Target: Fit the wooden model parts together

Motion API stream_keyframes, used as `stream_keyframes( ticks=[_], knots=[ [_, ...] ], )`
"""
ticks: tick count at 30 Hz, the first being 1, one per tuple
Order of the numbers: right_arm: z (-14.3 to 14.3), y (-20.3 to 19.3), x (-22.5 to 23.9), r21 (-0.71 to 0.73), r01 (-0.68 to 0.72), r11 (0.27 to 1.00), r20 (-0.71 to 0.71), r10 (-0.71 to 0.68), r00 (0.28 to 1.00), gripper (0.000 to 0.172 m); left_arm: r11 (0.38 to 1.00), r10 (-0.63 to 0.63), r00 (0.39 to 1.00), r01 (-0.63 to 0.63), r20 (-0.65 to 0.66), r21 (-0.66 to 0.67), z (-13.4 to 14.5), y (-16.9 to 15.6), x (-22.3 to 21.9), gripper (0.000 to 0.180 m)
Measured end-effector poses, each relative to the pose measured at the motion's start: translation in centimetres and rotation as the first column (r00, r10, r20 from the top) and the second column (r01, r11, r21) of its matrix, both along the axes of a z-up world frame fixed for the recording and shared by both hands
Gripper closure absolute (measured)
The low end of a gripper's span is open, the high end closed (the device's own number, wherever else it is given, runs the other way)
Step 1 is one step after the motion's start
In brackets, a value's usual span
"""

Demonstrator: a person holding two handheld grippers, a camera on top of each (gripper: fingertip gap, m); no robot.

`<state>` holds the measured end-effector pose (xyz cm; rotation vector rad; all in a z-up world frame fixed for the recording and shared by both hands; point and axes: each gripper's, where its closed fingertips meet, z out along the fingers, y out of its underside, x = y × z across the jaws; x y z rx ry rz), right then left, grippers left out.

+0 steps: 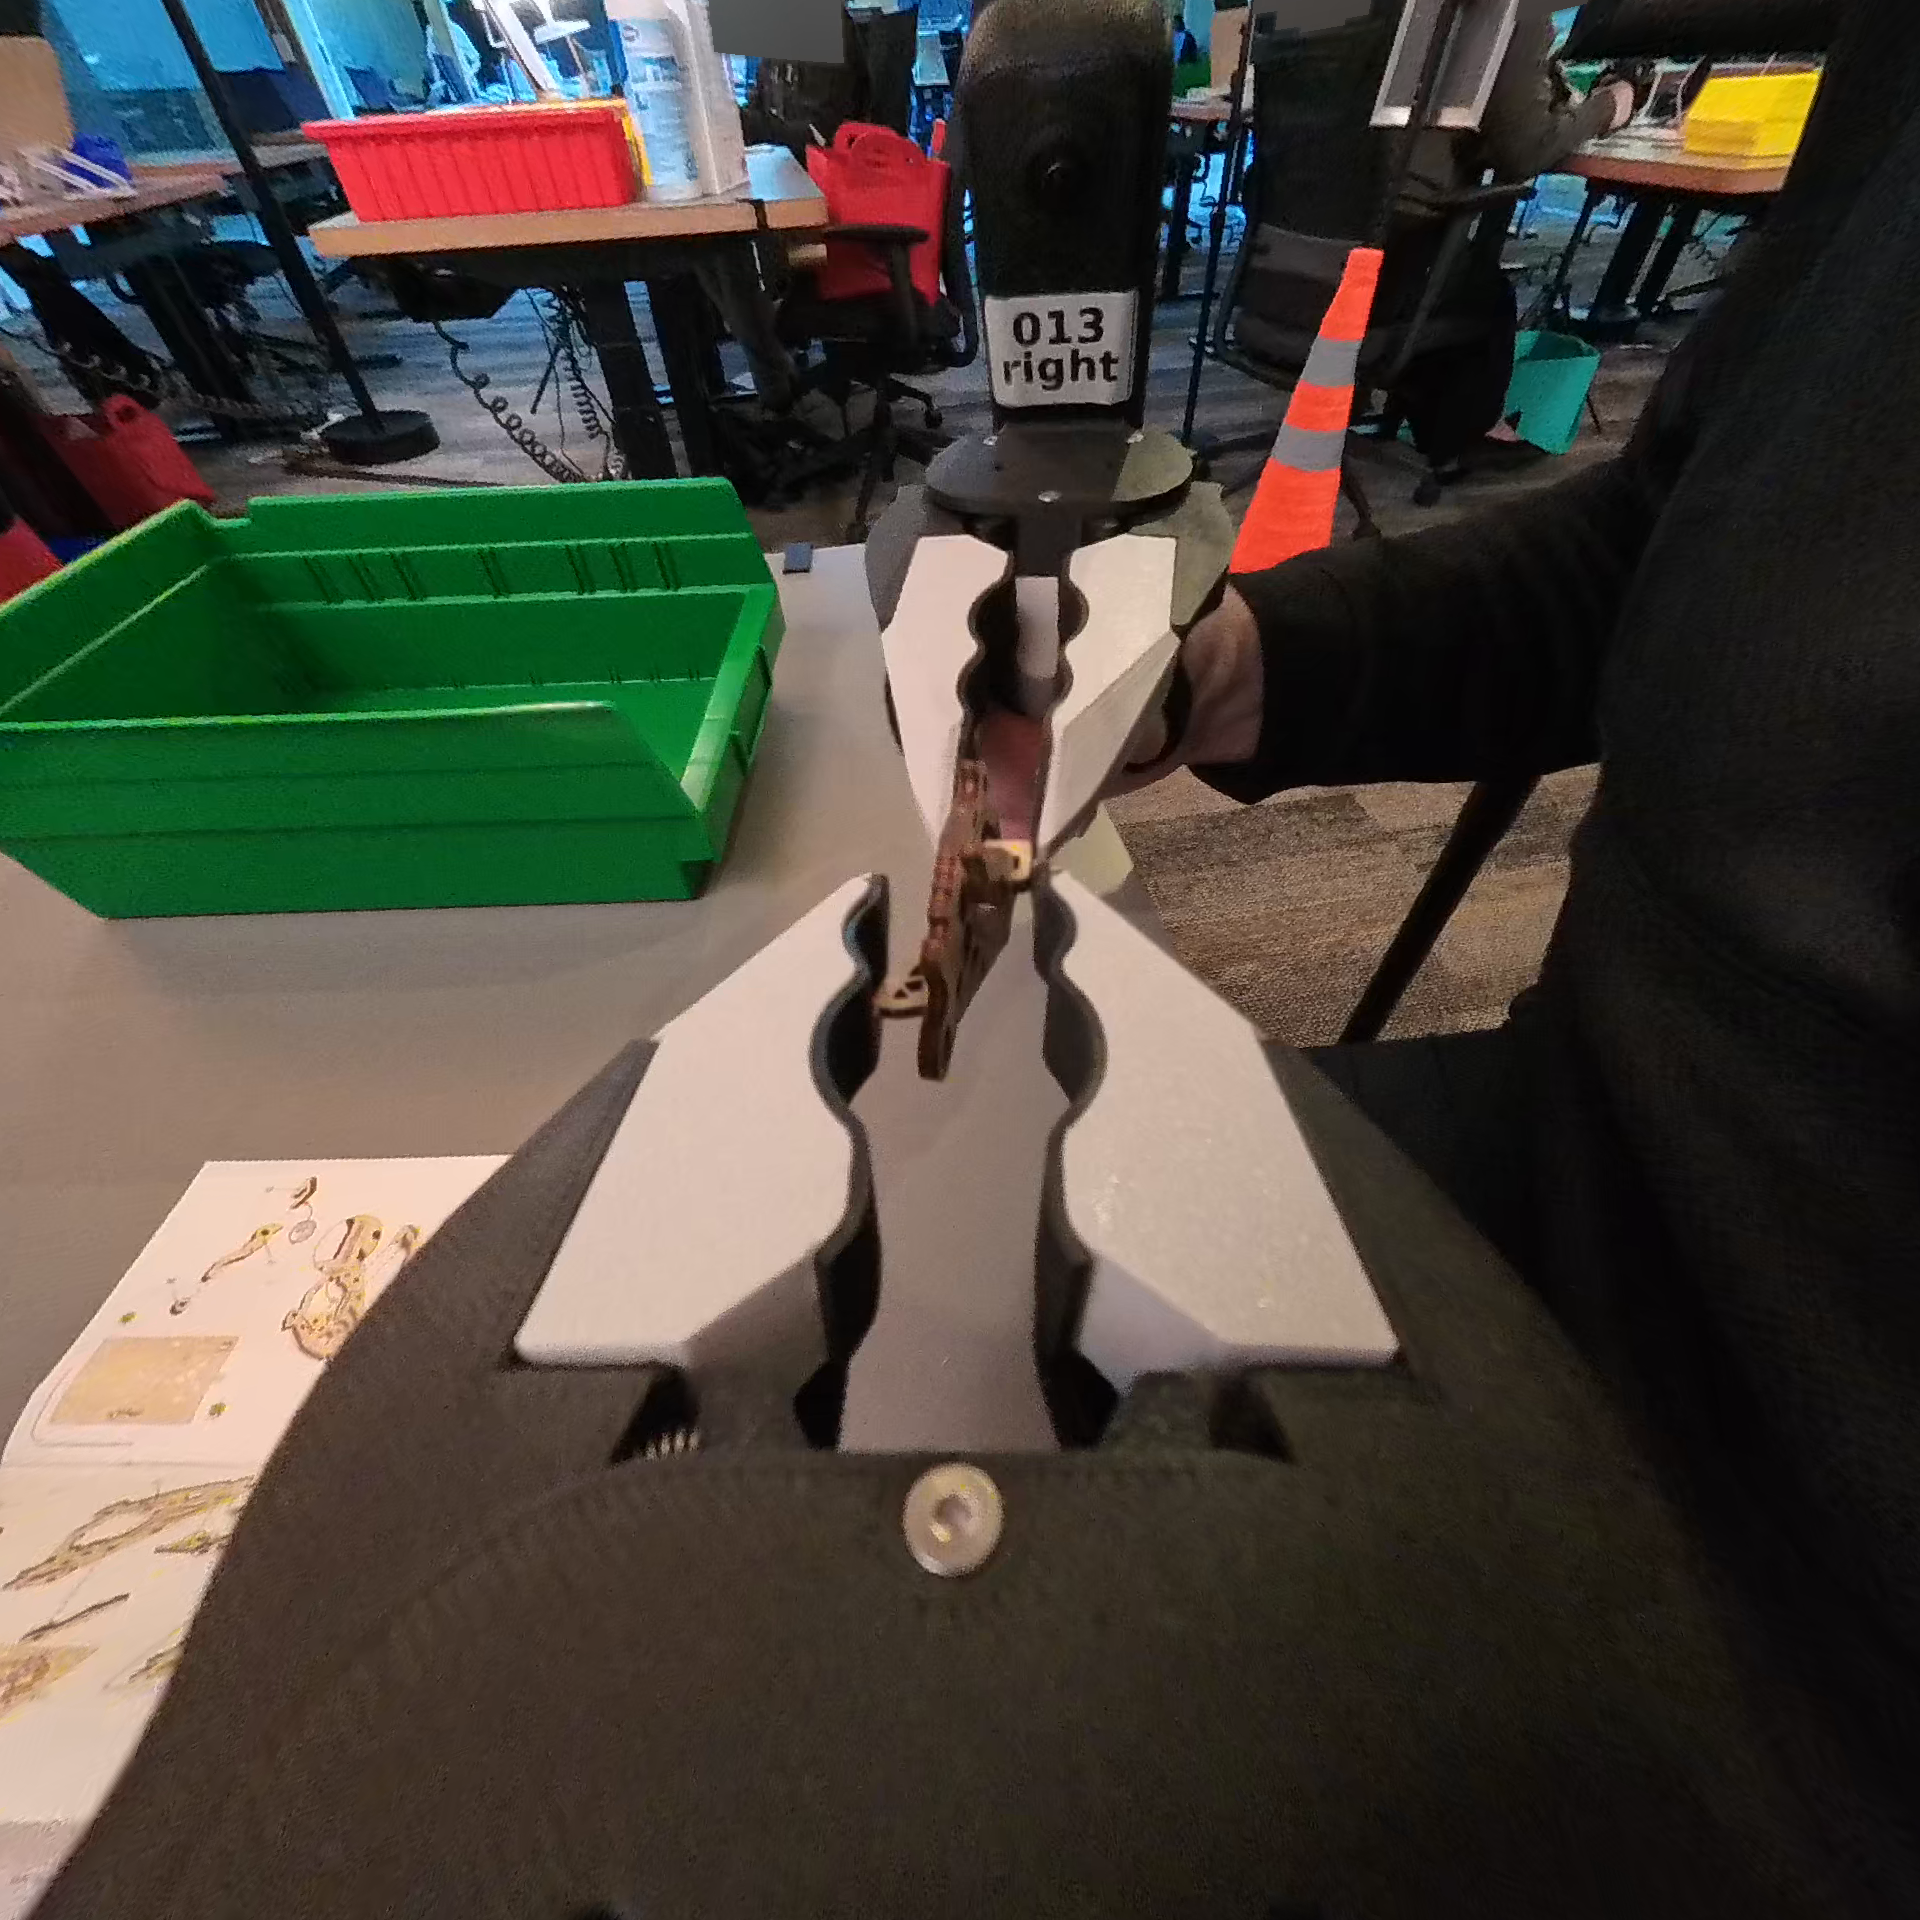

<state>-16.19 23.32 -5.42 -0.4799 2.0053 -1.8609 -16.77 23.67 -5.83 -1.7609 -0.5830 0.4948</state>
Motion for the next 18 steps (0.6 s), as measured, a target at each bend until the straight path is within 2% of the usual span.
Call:
stream_keyframes(
  ticks=[1, 7, 11, 18],
  knots=[
    [-0.1, 0.0, 0.0, 0.0, 0.002, 1.0, 0.004, -0.002, 1.0, 0.16, 1.0, -0.011, 1.0, 0.011, 0.003, -0.006, -0.2, 0.1, 0.2, 0.161],
    [-0.8, 0.1, 0.0, 0.001, 0.001, 1.0, 0.012, -0.001, 1.0, 0.16, 1.0, -0.023, 0.999, 0.023, 0.022, 0.004, -0.8, 0.2, 0.3, 0.163],
    [-1.5, 0.3, 0.3, 0.012, -0.004, 1.0, -0.011, 0.004, 1.0, 0.159, 0.999, -0.034, 0.999, 0.033, -0.01, -0.027, -1.4, 0.6, 0.7, 0.166],
    [-4.4, 0.7, 1.6, 0.064, -0.005, 0.998, -0.201, 0.018, 0.979, 0.16, 0.99, -0.049, 0.999, 0.047, -0.011, -0.132, -4.4, 1.2, 1.7, 0.166]
  ],
)
